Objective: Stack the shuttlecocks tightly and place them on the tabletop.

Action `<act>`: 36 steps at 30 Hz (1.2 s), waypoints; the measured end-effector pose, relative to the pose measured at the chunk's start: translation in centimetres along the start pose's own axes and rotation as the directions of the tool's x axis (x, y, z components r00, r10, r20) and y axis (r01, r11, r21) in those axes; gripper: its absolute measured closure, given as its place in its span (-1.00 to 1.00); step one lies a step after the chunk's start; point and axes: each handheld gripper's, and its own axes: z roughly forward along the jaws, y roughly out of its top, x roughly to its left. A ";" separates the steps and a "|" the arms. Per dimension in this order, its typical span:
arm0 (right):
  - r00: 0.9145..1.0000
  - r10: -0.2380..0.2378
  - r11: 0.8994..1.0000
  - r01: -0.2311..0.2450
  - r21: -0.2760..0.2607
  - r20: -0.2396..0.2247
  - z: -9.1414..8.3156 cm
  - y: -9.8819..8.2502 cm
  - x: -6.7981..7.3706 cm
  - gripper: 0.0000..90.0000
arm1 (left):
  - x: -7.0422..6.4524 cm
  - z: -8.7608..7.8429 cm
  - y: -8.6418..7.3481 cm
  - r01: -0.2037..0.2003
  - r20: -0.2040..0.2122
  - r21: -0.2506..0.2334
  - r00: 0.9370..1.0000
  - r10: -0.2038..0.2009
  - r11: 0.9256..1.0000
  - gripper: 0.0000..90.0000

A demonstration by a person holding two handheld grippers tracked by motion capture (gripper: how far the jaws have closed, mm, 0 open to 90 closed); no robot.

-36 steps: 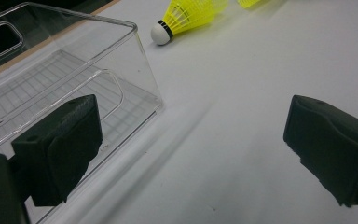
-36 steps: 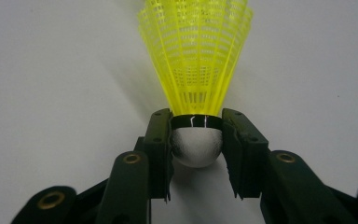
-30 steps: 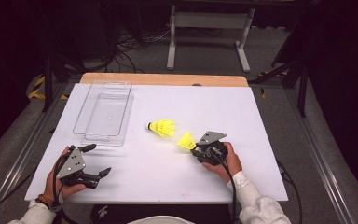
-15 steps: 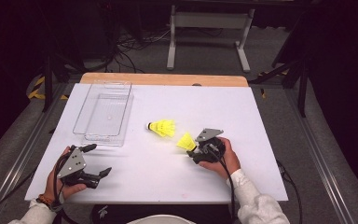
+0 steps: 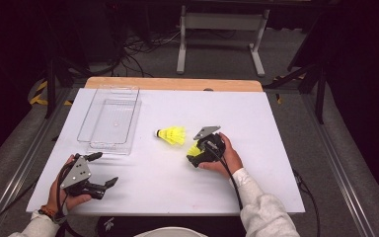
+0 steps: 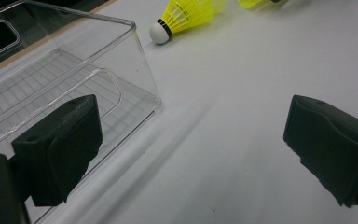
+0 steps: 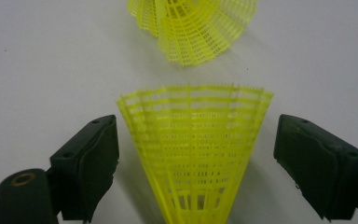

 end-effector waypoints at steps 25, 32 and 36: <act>1.000 -0.023 0.991 0.020 -0.129 -0.019 -1.7 2.9 -0.2 -0.19 | 0.0 -0.2 0.1 0.003 -0.004 -0.010 1.000 -0.004 1.000 -0.88; 0.999 -0.024 0.983 0.020 -0.182 -0.024 -2.9 0.9 -0.5 -0.32 | 0.0 -0.4 0.1 0.000 -0.008 -0.020 1.000 -0.001 1.000 -0.89; 1.000 -0.026 0.979 0.023 -0.202 -0.013 -4.2 -1.0 -0.8 -0.30 | 0.0 -0.4 0.1 0.009 -0.005 -0.024 1.000 -0.009 1.000 -0.89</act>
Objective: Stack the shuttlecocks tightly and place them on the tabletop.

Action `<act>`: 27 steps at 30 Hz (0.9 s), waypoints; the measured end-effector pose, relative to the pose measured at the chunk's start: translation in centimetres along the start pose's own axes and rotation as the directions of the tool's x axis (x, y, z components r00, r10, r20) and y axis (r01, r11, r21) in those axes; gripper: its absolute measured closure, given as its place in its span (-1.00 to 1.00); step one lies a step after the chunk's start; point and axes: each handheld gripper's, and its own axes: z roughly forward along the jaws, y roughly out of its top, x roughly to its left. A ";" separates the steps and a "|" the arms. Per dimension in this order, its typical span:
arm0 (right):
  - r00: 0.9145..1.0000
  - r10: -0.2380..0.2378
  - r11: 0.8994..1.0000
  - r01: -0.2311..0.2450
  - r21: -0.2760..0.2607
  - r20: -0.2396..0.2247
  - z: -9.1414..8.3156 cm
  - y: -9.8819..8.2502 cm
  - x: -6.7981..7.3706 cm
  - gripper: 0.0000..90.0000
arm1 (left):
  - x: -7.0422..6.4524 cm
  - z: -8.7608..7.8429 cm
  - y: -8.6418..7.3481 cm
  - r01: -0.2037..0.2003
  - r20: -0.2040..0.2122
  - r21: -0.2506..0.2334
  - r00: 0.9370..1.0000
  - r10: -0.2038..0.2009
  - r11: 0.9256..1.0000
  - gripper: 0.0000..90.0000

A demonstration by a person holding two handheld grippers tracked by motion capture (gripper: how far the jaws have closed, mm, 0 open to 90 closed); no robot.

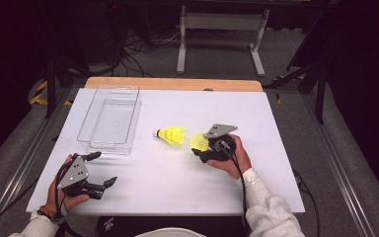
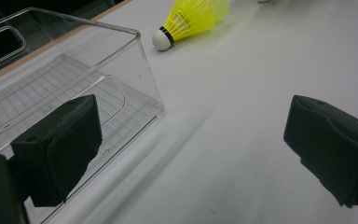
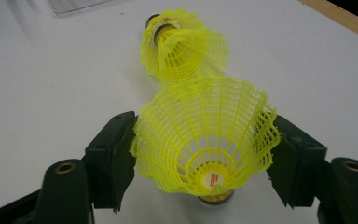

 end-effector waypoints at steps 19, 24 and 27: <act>0.998 0.045 0.998 -0.047 0.052 0.034 -3.6 -5.2 -1.7 -0.37 | -0.1 -0.1 0.1 -0.009 -0.007 -0.001 1.000 0.009 1.000 -0.89; 0.997 0.056 0.995 -0.060 0.079 0.054 -3.8 -6.4 -1.7 -0.40 | -0.2 -0.1 0.1 -0.008 -0.015 -0.006 1.000 0.008 1.000 -0.89; 0.996 0.061 0.994 -0.067 0.089 0.064 -4.0 -7.1 -1.6 -0.43 | -0.1 -0.2 0.2 -0.016 -0.016 -0.006 1.000 0.016 1.000 -0.89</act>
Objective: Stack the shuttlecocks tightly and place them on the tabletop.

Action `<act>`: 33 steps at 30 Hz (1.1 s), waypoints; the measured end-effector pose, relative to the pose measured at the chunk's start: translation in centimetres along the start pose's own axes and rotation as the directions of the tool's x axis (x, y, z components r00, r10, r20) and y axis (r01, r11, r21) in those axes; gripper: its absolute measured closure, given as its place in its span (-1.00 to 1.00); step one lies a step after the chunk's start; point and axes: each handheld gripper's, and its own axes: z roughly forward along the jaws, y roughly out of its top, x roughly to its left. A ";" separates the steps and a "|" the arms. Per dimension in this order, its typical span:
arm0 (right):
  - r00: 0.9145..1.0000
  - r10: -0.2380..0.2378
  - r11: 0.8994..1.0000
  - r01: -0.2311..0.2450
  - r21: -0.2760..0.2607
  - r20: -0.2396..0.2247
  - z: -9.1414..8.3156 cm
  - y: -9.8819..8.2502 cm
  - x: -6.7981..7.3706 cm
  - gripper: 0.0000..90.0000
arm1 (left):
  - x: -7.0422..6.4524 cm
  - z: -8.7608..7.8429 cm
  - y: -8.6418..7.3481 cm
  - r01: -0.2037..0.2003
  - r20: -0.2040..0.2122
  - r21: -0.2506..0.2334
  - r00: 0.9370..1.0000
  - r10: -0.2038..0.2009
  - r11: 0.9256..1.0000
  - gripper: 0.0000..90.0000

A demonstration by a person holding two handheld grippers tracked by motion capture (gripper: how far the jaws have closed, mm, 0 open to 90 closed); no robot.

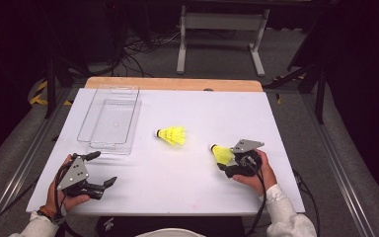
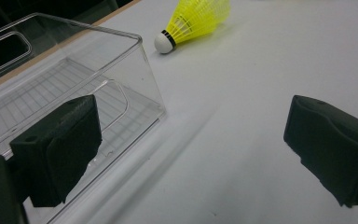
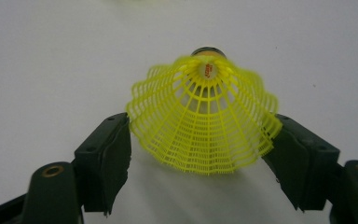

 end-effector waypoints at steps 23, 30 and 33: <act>0.997 0.024 0.999 -0.022 -0.036 0.074 -1.4 -1.8 1.5 -0.53 | 0.0 0.0 0.0 0.000 0.000 0.004 1.000 0.000 1.000 -0.89; 0.996 0.036 0.998 -0.031 -0.058 0.087 -2.4 -2.3 2.3 -0.42 | -0.1 0.0 0.0 0.006 0.001 0.004 1.000 -0.006 1.000 -0.89; 0.996 0.033 0.997 -0.028 -0.065 0.079 -2.4 -2.1 2.5 -0.35 | -0.1 0.0 0.0 0.005 0.002 0.004 1.000 -0.005 1.000 -0.89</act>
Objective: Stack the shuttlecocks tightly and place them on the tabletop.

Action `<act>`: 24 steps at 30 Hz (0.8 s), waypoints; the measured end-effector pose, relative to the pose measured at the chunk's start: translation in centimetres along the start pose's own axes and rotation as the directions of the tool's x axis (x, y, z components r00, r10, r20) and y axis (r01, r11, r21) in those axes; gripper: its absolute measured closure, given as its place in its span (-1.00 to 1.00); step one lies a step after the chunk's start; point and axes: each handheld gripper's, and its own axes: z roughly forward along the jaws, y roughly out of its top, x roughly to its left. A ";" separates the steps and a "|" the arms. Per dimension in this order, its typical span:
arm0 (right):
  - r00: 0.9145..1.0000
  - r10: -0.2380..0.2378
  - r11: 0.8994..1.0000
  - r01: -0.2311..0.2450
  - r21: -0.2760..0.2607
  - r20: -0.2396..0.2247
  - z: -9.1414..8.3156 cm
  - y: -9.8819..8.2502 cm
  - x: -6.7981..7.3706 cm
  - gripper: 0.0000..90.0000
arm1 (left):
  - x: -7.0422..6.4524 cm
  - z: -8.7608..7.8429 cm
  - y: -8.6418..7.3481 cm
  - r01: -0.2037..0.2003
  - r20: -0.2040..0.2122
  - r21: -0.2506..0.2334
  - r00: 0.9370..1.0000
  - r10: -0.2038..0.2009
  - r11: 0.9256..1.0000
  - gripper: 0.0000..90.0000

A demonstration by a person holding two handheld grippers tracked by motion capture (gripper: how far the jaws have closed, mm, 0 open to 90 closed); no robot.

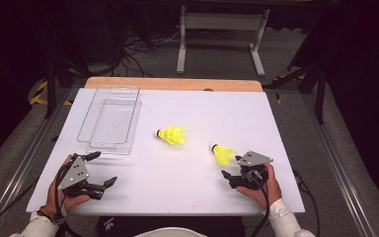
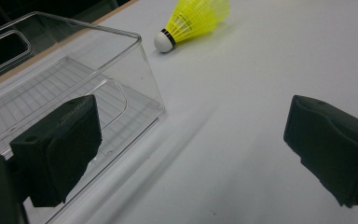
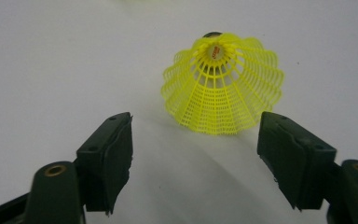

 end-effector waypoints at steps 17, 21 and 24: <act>1.000 0.013 1.000 -0.013 -0.001 0.015 2.5 2.0 1.5 0.03 | 0.0 0.0 0.0 0.002 -0.002 -0.004 1.000 -0.002 1.000 -0.89; 0.999 0.038 0.999 -0.037 -0.006 0.022 2.9 2.2 1.3 0.22 | 0.0 0.0 0.0 0.001 -0.003 -0.004 1.000 -0.001 1.000 -0.89; 0.999 0.041 0.999 -0.041 -0.009 0.032 2.9 2.3 1.3 0.44 | 0.0 -0.1 0.1 -0.003 -0.007 -0.005 1.000 0.003 1.000 -0.89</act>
